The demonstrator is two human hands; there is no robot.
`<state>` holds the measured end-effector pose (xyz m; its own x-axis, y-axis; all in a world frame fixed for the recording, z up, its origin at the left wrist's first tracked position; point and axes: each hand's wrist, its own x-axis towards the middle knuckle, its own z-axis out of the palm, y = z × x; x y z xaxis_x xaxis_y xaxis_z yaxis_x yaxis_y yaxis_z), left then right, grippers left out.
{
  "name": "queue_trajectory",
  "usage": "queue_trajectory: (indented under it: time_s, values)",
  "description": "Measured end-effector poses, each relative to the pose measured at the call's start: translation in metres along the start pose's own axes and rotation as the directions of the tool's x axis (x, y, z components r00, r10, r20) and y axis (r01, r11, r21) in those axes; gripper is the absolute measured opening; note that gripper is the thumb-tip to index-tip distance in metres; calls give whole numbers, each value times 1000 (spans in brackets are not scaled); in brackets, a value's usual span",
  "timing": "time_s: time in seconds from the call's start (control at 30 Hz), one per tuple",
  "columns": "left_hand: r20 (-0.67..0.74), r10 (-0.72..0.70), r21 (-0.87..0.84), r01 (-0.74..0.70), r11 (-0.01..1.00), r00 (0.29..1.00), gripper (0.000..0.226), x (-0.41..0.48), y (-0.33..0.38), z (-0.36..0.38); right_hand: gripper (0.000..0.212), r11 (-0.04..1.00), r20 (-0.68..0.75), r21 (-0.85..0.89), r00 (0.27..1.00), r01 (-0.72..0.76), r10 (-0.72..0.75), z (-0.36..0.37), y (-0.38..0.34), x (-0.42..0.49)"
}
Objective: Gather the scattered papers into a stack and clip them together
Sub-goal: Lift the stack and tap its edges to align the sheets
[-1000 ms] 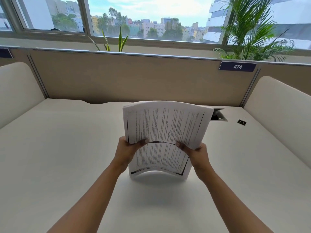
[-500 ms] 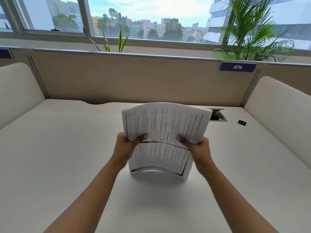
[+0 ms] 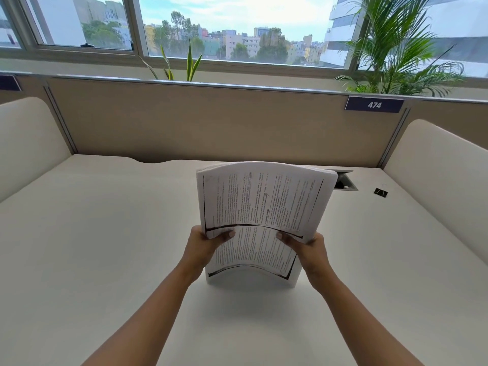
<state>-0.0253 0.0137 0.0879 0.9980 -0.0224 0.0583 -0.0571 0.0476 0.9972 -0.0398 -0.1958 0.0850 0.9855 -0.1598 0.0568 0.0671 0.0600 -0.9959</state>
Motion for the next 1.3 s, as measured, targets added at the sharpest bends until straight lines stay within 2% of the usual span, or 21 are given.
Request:
queue_trajectory:
  time_s: [0.4,0.73,0.97,1.1,1.3]
  values:
    - [-65,131,31,-129,991,989,25,9,23,9,28,990,-67,15,988,142,-141,7,-24,8]
    - [-64,48,8,-47,999,997,20,3,11,5,21,999,-70,14,997,40,-39,2,-7,4]
    - [-75,72,4,-72,997,995,19,4,18,7,19,998,-91,-2,994,65,-65,4,-15,7]
    - [-66,105,18,-104,994,992,25,6,21,7,21,997,-90,-4,993,74,-74,4,-18,7]
    - [-47,69,0,-69,998,997,26,1,4,3,23,999,-66,6,997,52,-51,1,-12,3]
